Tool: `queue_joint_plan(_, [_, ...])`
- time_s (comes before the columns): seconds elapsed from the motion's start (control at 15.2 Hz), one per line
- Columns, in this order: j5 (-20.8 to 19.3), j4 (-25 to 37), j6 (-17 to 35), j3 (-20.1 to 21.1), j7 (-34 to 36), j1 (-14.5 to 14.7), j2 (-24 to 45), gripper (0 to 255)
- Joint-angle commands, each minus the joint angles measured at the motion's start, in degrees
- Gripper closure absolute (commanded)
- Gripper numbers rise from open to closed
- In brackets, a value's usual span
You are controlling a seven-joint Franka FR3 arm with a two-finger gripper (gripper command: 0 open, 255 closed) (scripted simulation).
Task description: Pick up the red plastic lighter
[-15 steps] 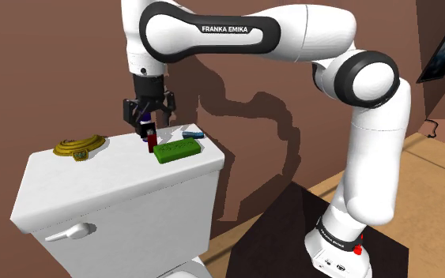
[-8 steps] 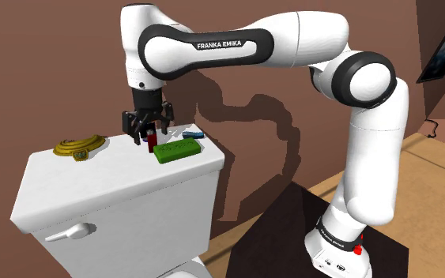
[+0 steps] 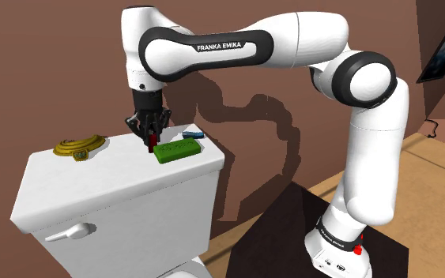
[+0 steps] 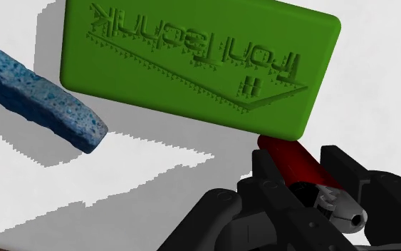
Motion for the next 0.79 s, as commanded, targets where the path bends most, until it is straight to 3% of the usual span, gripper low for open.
queue_joint_plan(0.0, [0.0, -0.05, 0.0, 0.0, 0.0, 0.0, 0.01, 255])
queue_joint_plan(0.73, [-0.39, 8.53, -7.55, 0.17, 0.1, 0.87, 1.09, 255])
